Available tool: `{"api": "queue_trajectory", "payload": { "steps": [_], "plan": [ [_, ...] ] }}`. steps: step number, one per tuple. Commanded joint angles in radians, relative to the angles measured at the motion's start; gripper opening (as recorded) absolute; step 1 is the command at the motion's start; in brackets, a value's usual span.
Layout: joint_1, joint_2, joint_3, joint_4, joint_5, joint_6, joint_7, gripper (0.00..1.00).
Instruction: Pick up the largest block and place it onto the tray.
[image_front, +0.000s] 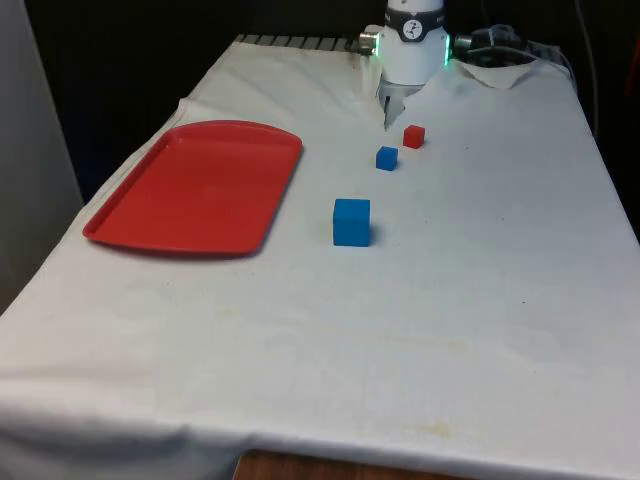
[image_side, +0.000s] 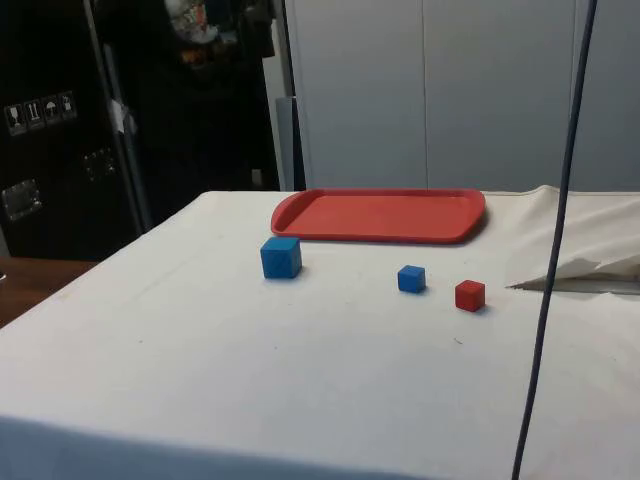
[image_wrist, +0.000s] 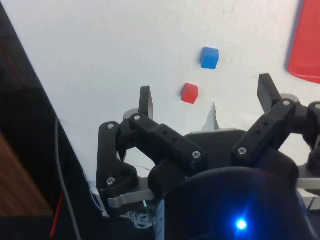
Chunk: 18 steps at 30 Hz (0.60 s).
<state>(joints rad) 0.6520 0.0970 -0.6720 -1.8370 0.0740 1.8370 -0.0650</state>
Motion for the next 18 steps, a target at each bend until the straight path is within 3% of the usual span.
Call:
{"api": "queue_trajectory", "payload": {
  "steps": [1, 18],
  "plan": [
    [0.001, 0.013, 0.003, 0.004, 0.005, 0.012, 0.003, 1.0],
    [0.002, 0.099, 0.042, 0.001, 0.004, 0.122, 0.025, 1.0]
  ]
}}
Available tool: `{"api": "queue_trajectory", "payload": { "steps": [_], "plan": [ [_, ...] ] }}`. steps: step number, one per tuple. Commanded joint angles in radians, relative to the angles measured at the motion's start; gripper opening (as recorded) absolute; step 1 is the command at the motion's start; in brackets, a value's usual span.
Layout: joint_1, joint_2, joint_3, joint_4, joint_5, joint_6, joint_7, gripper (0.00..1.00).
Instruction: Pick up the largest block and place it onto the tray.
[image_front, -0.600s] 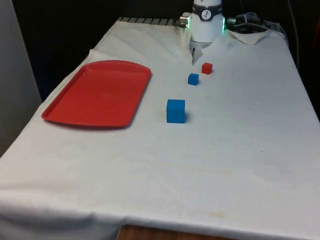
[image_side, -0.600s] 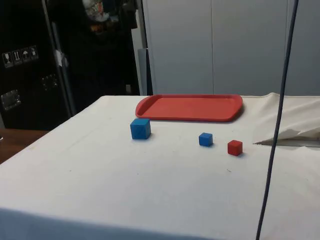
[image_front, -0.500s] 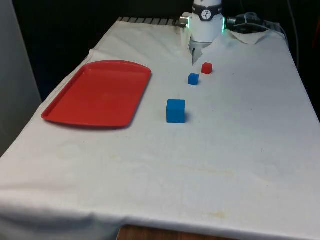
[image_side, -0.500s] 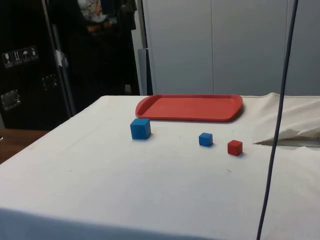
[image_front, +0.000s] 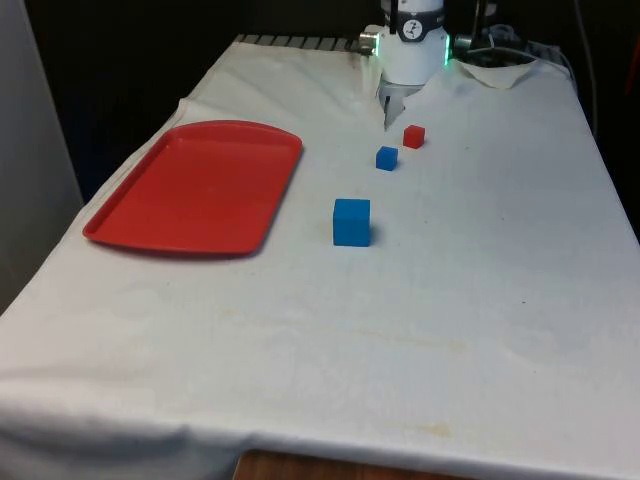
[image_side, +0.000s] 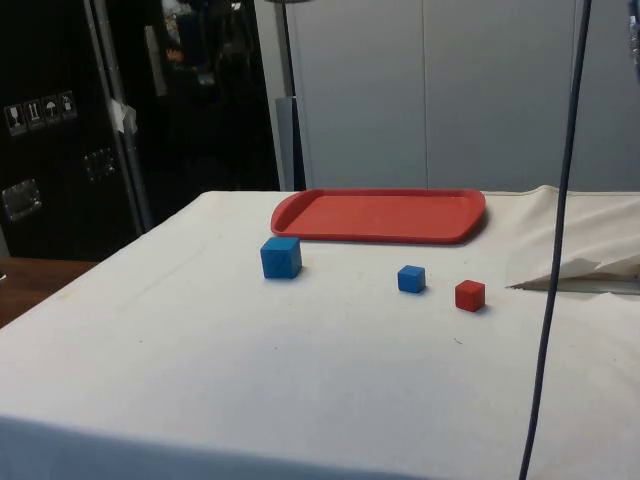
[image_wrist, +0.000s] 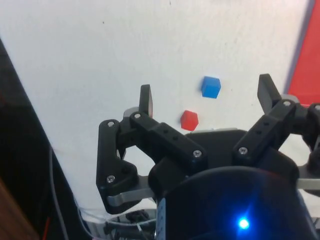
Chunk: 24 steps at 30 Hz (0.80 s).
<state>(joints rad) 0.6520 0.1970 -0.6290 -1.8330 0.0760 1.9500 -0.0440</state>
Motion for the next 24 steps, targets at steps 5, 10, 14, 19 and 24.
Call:
{"api": "queue_trajectory", "payload": {
  "steps": [5, 10, 14, 19, 24],
  "plan": [
    [0.001, 0.017, 0.008, -0.015, 0.004, 0.046, 0.006, 1.0],
    [0.0, 0.034, 0.011, -0.035, 0.005, 0.095, 0.003, 1.0],
    [-0.004, 0.048, 0.01, -0.051, 0.004, 0.129, -0.004, 1.0],
    [-0.015, 0.067, 0.011, -0.068, 0.007, 0.164, -0.024, 1.0],
    [-0.028, 0.083, 0.009, -0.086, 0.011, 0.193, -0.043, 1.0]
  ]
}}
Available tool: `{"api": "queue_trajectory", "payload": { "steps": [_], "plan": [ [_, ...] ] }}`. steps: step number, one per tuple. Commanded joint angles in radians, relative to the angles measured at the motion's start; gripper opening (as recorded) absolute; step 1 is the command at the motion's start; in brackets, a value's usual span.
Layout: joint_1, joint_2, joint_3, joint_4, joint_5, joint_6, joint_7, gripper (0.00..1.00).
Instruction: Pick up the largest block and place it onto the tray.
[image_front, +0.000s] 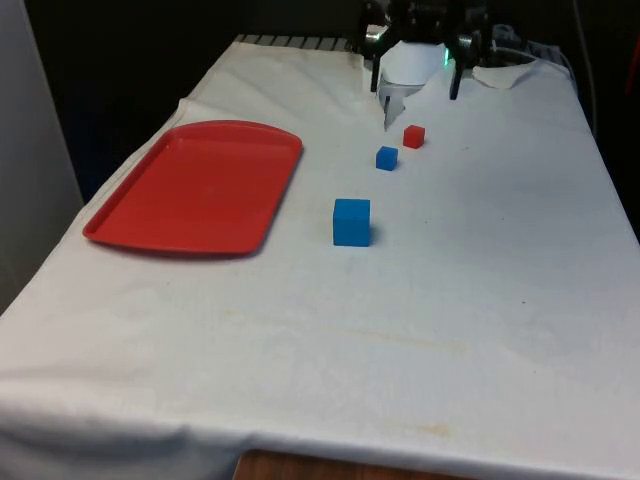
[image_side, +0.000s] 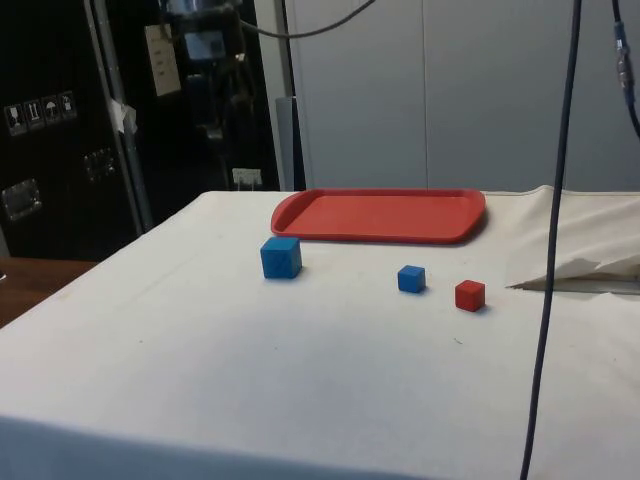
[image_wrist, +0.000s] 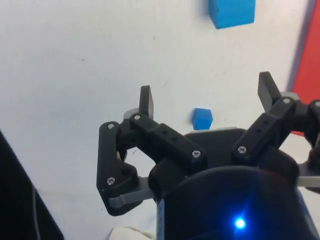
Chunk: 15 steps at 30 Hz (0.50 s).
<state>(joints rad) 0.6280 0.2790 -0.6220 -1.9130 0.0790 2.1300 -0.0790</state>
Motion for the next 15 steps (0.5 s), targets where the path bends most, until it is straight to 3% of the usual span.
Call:
{"api": "queue_trajectory", "payload": {
  "steps": [1, 4, 5, 6, 11, 13, 14, 15],
  "plan": [
    [-0.006, 0.003, 0.002, -0.009, 0.009, 0.018, -0.012, 1.0],
    [-0.015, 0.013, -0.001, -0.02, 0.011, 0.035, -0.026, 1.0],
    [-0.01, 0.012, -0.003, -0.016, 0.002, 0.024, -0.016, 1.0],
    [-0.02, 0.019, -0.002, -0.026, 0.013, 0.046, -0.035, 1.0],
    [-0.036, 0.035, -0.008, -0.044, 0.029, 0.085, -0.067, 1.0],
    [-0.04, 0.04, -0.01, -0.053, 0.034, 0.102, -0.077, 1.0],
    [-0.033, 0.039, -0.013, -0.043, 0.021, 0.079, -0.064, 1.0],
    [-0.043, 0.042, -0.01, -0.058, 0.038, 0.112, -0.083, 1.0]
  ]
}}
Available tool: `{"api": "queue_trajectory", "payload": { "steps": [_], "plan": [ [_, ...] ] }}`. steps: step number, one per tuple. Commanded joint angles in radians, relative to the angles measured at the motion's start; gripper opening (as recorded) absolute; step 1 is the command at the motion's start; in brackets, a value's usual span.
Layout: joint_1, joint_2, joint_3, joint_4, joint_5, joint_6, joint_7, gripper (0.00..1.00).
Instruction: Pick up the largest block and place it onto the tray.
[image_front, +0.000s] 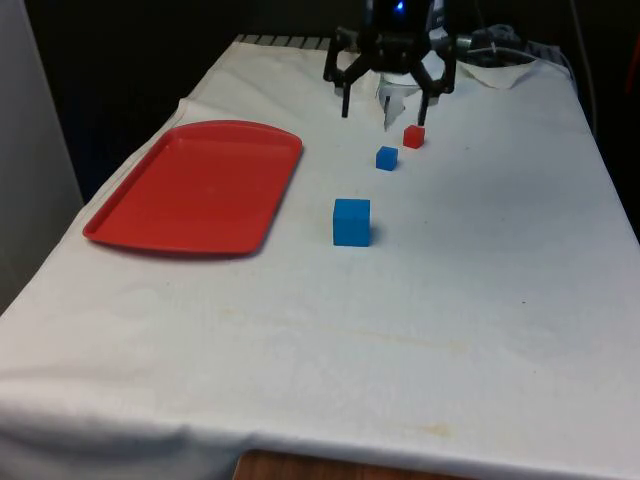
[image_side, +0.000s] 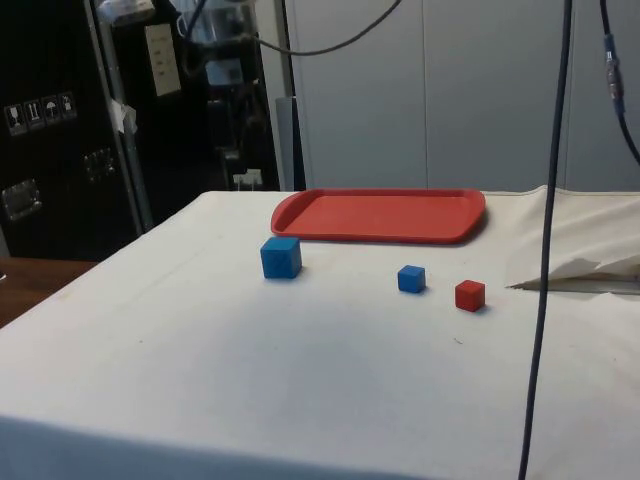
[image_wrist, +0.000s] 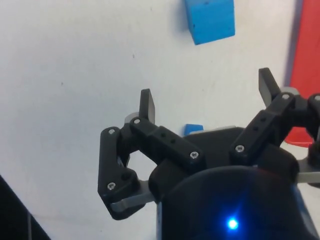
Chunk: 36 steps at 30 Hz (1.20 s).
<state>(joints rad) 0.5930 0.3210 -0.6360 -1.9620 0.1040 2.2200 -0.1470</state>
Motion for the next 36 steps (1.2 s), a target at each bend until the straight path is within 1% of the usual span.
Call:
{"api": "queue_trajectory", "payload": {
  "steps": [1, 2, 6, 7, 8, 14, 15, 16, 21, 22, 23, 24, 26, 30, 31, 32, 36],
  "plan": [
    [-0.01, 0.001, 0.003, -0.015, 0.017, 0.032, -0.02, 1.0],
    [-0.011, 0.003, 0.002, -0.02, 0.022, 0.042, -0.026, 1.0],
    [-0.024, 0.016, -0.002, -0.047, 0.05, 0.091, -0.062, 1.0],
    [-0.017, 0.015, -0.007, -0.042, 0.037, 0.075, -0.049, 1.0],
    [-0.026, 0.018, -0.003, -0.051, 0.055, 0.1, -0.069, 1.0],
    [-0.035, 0.044, -0.006, -0.075, 0.108, 0.155, -0.118, 1.0],
    [-0.028, 0.045, -0.015, -0.07, 0.095, 0.14, -0.108, 1.0],
    [-0.035, 0.049, -0.006, -0.076, 0.116, 0.16, -0.125, 1.0],
    [-0.036, 0.079, -0.004, -0.085, 0.168, 0.195, -0.163, 1.0],
    [-0.036, 0.084, -0.003, -0.086, 0.174, 0.199, -0.167, 1.0],
    [-0.03, 0.085, -0.012, -0.082, 0.163, 0.186, -0.159, 1.0],
    [-0.036, 0.088, -0.003, -0.086, 0.181, 0.203, -0.171, 1.0],
    [-0.035, 0.104, -0.002, -0.088, 0.197, 0.214, -0.184, 1.0],
    [-0.036, 0.123, 0.001, -0.089, 0.212, 0.227, -0.194, 1.0],
    [-0.03, 0.121, -0.01, -0.084, 0.197, 0.21, -0.182, 1.0],
    [-0.036, 0.133, 0.002, -0.09, 0.221, 0.233, -0.201, 1.0],
    [-0.036, 0.152, 0.002, -0.089, 0.239, 0.241, -0.215, 1.0]
  ]
}}
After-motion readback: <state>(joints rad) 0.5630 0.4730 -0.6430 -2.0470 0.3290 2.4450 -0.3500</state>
